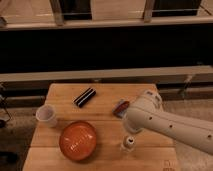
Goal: Knock the bottle over
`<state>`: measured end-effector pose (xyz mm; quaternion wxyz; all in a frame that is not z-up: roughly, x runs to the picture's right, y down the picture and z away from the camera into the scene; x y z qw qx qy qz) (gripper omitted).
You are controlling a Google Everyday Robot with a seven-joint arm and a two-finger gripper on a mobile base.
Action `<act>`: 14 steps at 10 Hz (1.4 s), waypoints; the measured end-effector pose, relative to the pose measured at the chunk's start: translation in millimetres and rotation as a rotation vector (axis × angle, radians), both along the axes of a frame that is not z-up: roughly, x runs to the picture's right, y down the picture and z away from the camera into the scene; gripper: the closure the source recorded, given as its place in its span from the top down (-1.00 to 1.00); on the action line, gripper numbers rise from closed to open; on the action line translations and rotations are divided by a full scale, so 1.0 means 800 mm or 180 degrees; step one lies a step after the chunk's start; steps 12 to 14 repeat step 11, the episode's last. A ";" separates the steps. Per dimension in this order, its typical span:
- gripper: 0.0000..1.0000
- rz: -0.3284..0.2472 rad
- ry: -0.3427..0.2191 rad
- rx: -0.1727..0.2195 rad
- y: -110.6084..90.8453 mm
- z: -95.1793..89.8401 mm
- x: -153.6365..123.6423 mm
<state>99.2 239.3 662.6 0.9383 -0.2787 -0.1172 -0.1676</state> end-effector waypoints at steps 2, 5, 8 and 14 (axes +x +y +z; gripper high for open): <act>-0.99 -0.0056 -0.0092 -0.0039 0.021 -0.015 -0.007; -0.99 -0.0137 -0.0305 -0.0167 0.055 -0.038 -0.017; -0.99 -0.0098 -0.0663 -0.0271 0.078 -0.074 -0.022; -0.99 -0.0084 -0.0614 -0.0220 0.070 -0.072 -0.030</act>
